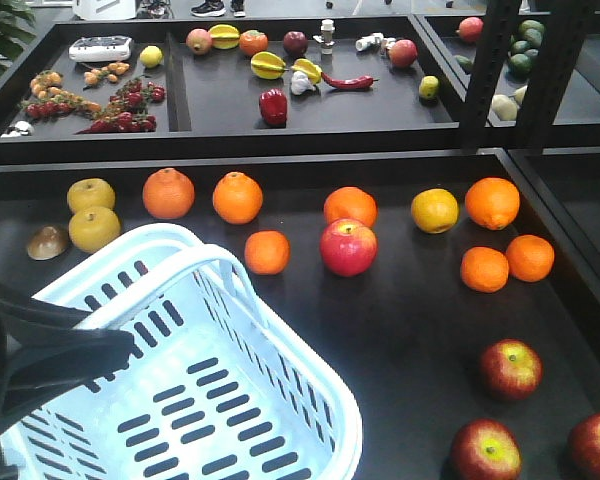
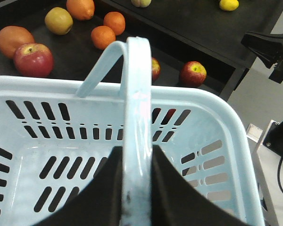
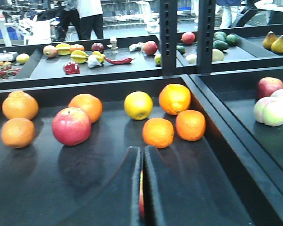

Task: Pick three apples into basket with both arms
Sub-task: 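Drive the base up to the apple table edge, basket held in left gripper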

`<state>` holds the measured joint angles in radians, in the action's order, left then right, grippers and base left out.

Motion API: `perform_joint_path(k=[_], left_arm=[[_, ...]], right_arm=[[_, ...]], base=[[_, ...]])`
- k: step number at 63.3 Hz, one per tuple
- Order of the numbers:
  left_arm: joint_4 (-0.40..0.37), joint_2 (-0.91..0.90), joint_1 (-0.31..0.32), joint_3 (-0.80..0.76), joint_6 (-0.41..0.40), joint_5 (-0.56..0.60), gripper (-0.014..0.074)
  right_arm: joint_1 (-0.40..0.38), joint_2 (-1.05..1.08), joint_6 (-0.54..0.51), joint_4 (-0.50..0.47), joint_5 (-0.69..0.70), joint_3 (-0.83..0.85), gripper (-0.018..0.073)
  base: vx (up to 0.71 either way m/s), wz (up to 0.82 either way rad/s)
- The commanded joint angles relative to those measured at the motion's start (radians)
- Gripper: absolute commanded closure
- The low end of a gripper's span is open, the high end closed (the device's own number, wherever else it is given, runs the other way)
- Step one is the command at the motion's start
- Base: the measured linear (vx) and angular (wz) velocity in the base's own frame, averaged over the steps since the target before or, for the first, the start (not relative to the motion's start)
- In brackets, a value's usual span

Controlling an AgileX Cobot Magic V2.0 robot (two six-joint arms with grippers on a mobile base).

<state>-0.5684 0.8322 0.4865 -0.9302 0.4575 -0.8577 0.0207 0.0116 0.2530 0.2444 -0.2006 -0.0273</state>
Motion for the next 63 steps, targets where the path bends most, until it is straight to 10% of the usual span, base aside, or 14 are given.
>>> perform_joint_path(k=[1, 63], left_arm=[[-0.046, -0.011, 0.004, -0.031, -0.003, 0.082, 0.0603], [-0.046, -0.011, 0.004, -0.031, -0.003, 0.082, 0.0603]], right_arm=[[-0.001, 0.012, -0.006, 0.008, 0.073, -0.014, 0.0564], [-0.001, 0.012, -0.006, 0.008, 0.073, -0.014, 0.0564]], base=[[0.07, -0.11], [0.00, 0.02]])
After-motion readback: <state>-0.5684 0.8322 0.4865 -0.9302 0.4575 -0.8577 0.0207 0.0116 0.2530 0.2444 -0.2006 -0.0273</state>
